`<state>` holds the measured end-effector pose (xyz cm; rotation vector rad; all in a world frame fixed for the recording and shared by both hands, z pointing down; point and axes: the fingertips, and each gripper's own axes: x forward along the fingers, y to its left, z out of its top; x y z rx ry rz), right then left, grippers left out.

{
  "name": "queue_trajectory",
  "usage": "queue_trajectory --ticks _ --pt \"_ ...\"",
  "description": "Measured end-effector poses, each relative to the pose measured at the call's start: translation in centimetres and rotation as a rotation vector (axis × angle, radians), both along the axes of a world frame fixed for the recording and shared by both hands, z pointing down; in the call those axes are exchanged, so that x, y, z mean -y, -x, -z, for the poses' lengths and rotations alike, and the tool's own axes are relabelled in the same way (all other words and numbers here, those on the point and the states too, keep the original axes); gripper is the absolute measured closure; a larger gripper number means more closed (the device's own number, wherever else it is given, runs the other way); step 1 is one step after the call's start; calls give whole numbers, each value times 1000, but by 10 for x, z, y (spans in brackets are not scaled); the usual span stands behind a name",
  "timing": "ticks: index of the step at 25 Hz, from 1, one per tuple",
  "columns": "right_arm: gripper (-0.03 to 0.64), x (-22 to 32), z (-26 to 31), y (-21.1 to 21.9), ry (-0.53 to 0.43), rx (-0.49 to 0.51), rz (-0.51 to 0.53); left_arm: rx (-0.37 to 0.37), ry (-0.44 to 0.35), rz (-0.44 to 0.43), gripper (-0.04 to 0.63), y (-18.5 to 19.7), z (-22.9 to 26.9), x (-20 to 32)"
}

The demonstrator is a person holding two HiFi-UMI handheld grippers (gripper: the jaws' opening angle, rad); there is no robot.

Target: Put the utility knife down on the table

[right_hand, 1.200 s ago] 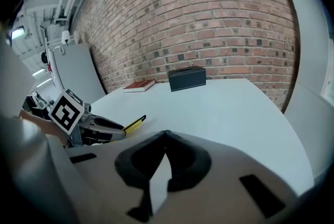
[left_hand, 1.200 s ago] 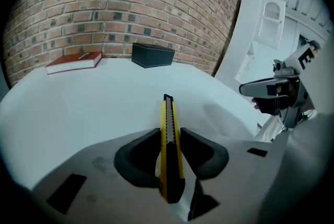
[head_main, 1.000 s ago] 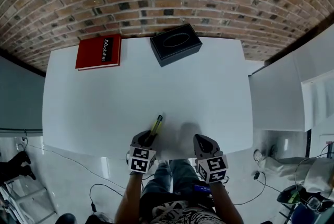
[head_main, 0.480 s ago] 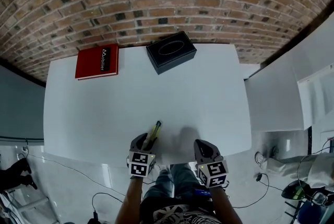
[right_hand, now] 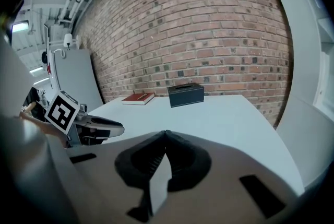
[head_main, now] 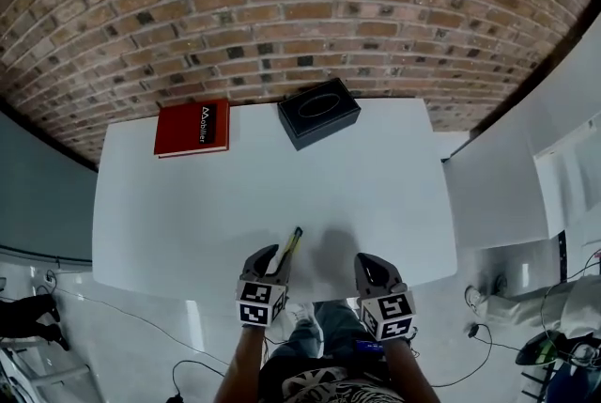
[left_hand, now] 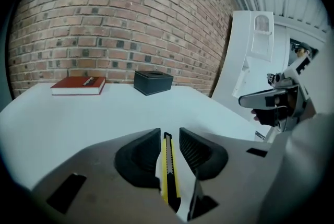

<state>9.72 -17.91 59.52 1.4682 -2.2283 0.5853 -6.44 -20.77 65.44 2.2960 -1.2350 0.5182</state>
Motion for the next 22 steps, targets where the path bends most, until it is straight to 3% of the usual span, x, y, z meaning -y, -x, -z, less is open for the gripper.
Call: queue_trajectory --ticks 7,11,15,22 --pt "617 4 28 13 -70 9 -7 -48 -40 25 572 12 36 2" --pt "617 7 50 21 -124 24 -7 -113 -66 14 578 13 59 -1" --pt "617 5 67 24 -173 28 -10 -110 -151 -25 578 12 85 -4" --pt "617 -3 83 31 -227 37 -4 -178 -213 42 580 30 126 -4"
